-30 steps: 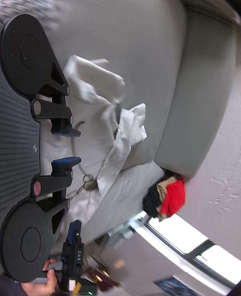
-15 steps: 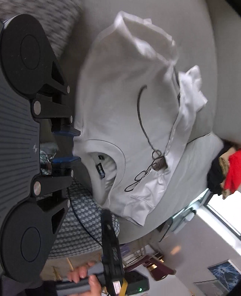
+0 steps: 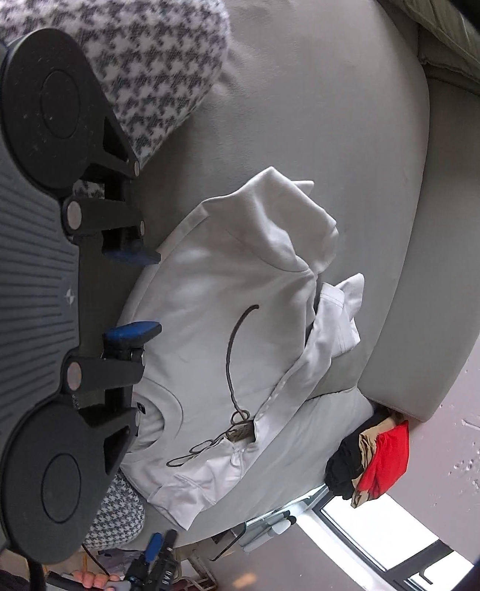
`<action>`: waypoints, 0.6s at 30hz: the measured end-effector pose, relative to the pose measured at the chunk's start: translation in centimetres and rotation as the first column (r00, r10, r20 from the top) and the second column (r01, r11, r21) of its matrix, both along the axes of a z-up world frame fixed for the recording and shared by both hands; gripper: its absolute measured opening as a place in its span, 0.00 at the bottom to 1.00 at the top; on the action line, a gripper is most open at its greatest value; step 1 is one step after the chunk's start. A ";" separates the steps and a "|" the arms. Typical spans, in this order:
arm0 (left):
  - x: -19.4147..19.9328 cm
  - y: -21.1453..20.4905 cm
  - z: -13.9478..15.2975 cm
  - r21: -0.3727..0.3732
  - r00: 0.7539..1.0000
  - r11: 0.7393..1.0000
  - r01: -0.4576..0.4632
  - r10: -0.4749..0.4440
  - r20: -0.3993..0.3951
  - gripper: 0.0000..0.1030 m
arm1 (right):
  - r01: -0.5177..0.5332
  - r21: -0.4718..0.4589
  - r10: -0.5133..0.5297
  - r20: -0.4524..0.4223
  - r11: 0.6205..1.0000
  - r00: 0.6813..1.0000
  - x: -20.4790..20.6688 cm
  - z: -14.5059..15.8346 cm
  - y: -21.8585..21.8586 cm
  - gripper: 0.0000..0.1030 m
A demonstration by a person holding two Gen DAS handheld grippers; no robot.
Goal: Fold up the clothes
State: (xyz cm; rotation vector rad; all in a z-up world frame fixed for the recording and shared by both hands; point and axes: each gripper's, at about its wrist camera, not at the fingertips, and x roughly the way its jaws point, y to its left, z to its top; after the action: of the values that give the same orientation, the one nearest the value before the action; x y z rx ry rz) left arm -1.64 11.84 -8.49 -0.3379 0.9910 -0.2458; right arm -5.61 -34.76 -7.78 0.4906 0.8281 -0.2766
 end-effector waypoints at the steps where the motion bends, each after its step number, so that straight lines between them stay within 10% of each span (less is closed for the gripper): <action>1: -0.1 0.0 -0.2 -0.006 1.000 1.000 -0.003 0.003 -0.003 0.30 | -0.019 0.010 0.019 -0.017 1.000 1.000 0.2 -0.6 -0.3 0.35; 18: -0.3 2.9 -0.9 -0.077 0.981 0.979 -0.191 0.192 0.008 0.32 | -0.011 0.308 -0.016 0.086 0.951 0.996 2.4 -4.0 -3.3 0.28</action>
State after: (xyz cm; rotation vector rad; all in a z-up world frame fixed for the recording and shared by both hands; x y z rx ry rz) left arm -1.91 14.78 -9.39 -0.4973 0.9284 -0.1113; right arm -3.22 -38.03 -11.79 0.7911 0.7883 -0.1261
